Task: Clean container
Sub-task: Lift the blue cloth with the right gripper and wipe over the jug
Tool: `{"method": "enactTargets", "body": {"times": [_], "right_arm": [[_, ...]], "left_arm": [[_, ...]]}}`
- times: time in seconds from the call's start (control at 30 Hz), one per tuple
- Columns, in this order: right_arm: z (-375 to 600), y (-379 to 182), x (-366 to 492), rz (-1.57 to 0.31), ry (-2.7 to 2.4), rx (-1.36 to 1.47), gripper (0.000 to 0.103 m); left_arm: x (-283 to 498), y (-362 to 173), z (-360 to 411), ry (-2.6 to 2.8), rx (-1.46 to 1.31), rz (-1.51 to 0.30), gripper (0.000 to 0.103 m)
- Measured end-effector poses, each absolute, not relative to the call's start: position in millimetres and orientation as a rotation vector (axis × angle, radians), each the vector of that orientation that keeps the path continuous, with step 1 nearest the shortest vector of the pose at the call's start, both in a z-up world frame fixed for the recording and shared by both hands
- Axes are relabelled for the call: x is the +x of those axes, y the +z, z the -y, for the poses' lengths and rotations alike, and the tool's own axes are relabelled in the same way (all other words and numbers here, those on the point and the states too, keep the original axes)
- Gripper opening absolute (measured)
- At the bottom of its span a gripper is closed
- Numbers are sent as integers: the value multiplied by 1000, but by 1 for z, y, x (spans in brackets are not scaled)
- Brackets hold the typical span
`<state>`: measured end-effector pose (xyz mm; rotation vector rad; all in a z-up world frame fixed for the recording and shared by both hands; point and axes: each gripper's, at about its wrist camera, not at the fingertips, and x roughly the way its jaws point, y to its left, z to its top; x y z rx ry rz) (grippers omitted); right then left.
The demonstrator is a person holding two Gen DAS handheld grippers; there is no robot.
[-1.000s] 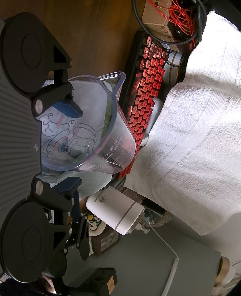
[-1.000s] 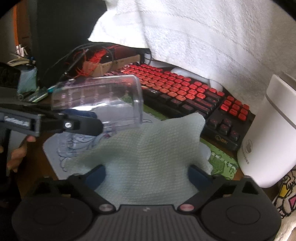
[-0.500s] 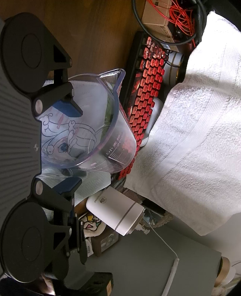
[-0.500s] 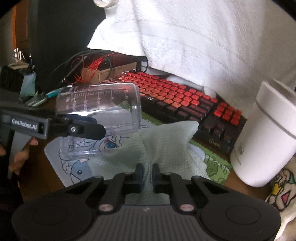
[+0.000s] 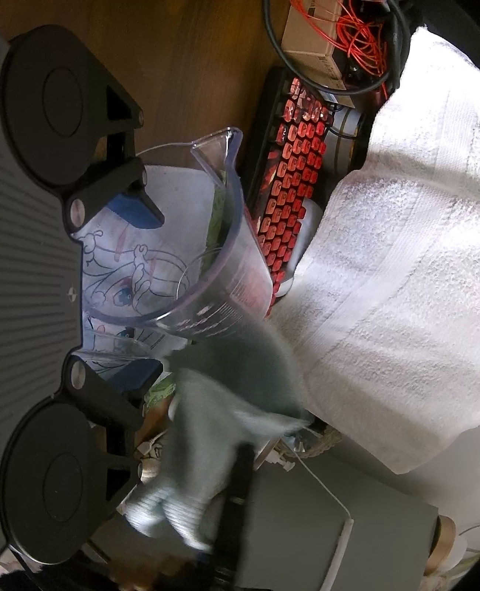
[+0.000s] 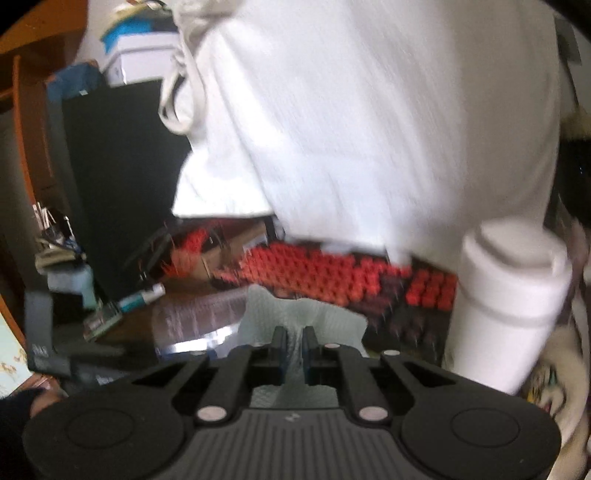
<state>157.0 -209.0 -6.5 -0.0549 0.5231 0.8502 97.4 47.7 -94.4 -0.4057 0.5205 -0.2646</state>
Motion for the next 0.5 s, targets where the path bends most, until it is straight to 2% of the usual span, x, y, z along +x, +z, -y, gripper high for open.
{"method": "enactTargets", "body": {"times": [0.27, 0.5], "right_arm": [[181, 39, 156, -415, 961, -35, 7], [155, 21, 163, -478, 995, -111, 7]], "left_arm": [[99, -94, -47, -267, -402, -518, 78], [100, -94, -47, -265, -401, -522, 77]]}}
